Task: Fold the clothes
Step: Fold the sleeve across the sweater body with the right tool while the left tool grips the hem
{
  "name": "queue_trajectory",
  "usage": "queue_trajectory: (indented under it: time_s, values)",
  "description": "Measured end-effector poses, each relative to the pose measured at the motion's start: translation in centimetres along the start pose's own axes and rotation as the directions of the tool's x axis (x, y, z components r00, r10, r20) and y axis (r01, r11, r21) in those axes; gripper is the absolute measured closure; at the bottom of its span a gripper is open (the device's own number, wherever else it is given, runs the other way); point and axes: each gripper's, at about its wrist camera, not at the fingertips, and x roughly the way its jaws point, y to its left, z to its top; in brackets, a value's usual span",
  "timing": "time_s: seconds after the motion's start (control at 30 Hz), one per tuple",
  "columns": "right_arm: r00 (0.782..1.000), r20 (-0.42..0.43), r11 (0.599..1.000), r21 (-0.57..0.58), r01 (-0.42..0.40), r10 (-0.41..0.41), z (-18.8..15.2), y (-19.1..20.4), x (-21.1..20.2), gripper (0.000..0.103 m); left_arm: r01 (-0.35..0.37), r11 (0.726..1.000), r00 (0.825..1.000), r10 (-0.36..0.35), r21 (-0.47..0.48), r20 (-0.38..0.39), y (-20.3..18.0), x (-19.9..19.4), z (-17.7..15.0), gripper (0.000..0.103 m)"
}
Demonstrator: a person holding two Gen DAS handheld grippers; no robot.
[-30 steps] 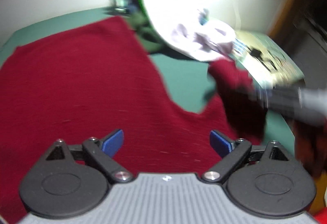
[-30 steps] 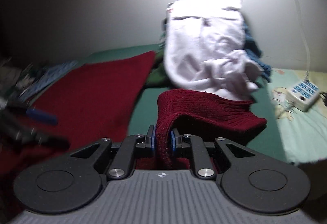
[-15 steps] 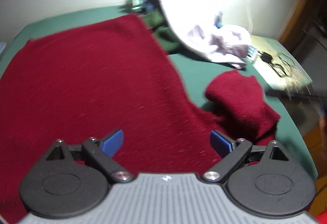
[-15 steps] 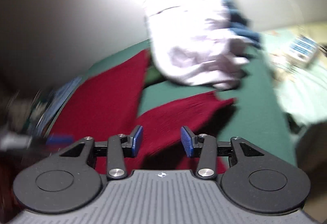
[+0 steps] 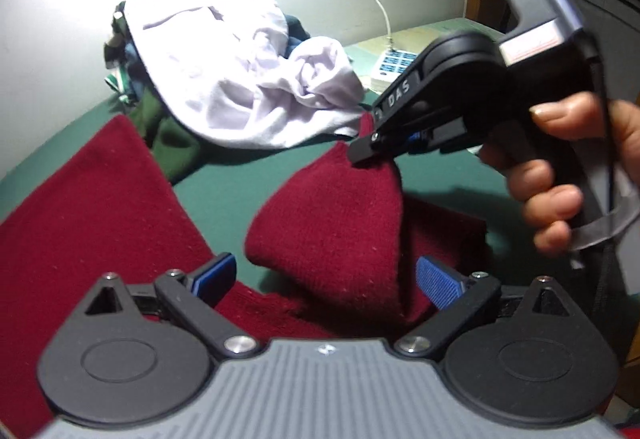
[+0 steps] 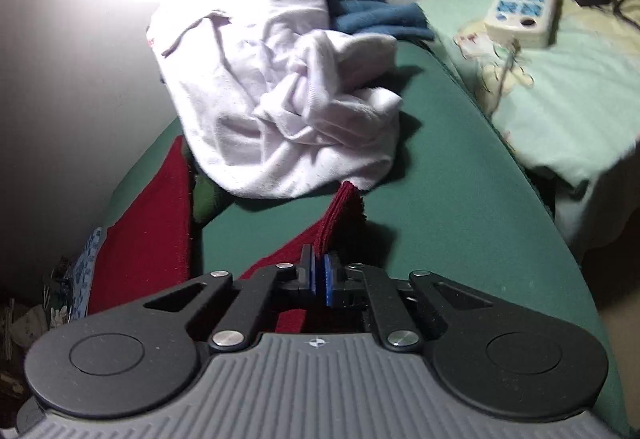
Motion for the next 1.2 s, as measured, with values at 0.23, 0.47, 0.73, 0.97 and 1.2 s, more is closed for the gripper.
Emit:
queue_trajectory:
  time_s: [0.23,0.47,0.73,0.97,1.2]
  values:
    - [0.979,-0.104,0.956,-0.221,-0.193,0.174,-0.5,6.2,-0.9,0.098,-0.032,0.999,0.999,0.033,-0.025,0.03,0.0,-0.4,-0.2,0.004]
    - [0.912,-0.274,0.904,-0.218,-0.369,0.306,-2.5,9.4,0.6,0.097,-0.037,0.99,0.999,0.035,-0.133,-0.019,1.7,1.0,-1.9,0.004]
    - [0.885,-0.207,0.887,-0.119,-0.447,0.418,-2.8,8.3,-0.7,0.064,0.068,0.951,0.997,-0.074,-0.3,-0.011,4.6,1.7,-3.7,0.004]
    - [0.981,-0.065,0.966,-0.169,-0.194,0.185,-3.9,4.0,-3.3,0.064,0.189,0.824,0.981,-0.179,-0.534,0.07,9.0,1.9,-5.3,0.025]
    - [1.0,0.0,0.93,-0.368,0.025,-0.026,-8.0,3.0,-4.7,0.064,0.26,0.704,0.963,-0.242,-0.661,0.121,10.5,2.5,-5.5,0.05]
